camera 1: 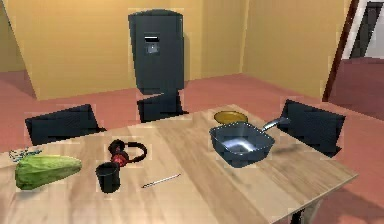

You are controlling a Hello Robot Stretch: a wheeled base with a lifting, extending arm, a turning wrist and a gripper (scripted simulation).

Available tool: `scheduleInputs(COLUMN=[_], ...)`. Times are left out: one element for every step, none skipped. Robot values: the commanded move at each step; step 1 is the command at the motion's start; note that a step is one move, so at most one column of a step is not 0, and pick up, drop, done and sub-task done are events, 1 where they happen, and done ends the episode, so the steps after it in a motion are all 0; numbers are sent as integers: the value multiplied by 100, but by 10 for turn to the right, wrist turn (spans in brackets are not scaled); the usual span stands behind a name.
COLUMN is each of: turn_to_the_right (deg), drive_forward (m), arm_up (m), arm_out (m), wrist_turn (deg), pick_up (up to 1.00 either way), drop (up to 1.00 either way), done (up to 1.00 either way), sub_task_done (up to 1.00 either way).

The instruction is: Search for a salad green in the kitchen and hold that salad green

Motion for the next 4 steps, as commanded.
scheduleInputs(turn_to_the_right=[0,-450,-450,-390], drive_forward=[10,0,0,0], arm_up=[0,0,0,0], arm_out=[0,0,0,0], wrist_turn=[0,0,0,0], pick_up=[0,0,0,0], drop=[0,0,0,0], done=[0,0,0,0], sub_task_done=[0,0,0,0])
